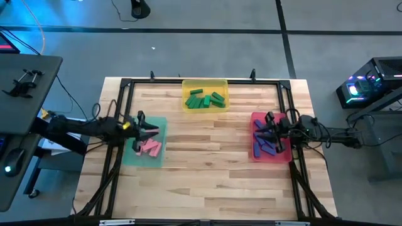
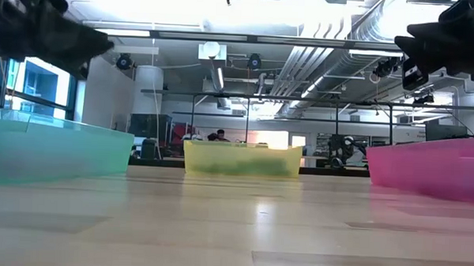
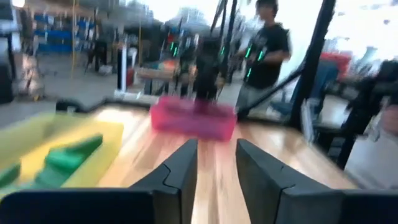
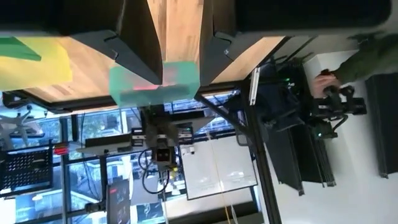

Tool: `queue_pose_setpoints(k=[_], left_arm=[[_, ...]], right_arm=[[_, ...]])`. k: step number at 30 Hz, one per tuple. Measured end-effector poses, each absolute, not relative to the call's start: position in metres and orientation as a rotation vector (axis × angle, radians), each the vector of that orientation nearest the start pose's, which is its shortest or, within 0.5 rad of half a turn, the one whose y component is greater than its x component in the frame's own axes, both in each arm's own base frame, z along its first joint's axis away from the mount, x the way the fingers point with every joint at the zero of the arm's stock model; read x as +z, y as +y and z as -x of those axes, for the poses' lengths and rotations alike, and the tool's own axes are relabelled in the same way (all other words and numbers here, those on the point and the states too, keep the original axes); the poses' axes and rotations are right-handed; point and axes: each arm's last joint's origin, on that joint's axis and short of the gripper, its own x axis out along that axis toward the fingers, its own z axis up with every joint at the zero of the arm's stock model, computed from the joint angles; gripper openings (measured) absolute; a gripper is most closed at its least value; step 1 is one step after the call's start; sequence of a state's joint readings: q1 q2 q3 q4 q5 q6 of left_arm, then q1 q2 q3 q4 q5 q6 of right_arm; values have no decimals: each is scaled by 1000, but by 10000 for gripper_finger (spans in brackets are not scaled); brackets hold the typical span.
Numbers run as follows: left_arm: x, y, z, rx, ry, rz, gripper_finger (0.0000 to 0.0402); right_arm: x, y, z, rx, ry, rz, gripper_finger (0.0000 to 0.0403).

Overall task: Sort blocks
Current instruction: Return to Home Position

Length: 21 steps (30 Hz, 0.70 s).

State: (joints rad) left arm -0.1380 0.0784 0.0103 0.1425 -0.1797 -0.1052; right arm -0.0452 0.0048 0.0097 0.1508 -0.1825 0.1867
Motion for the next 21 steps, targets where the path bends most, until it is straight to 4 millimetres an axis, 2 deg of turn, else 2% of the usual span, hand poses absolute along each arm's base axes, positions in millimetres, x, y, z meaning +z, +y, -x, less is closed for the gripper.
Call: queue_pose_setpoints(k=[3, 9, 12, 21], left_arm=[[168, -10, -101, 52, -6, 119, 80], [166, -9, -101, 44, 11, 56, 49], [166, -6, -100, 72, 8, 30, 38], [167, 2, -99, 78, 2, -15, 10]], right_arm=[[179, 2, -96, 194, -121, -144, 89], [177, 4, -96, 265, -110, -49, 89], [172, 2, -96, 232, -53, -28, 89], [172, -11, -95, 136, -49, -44, 89]])
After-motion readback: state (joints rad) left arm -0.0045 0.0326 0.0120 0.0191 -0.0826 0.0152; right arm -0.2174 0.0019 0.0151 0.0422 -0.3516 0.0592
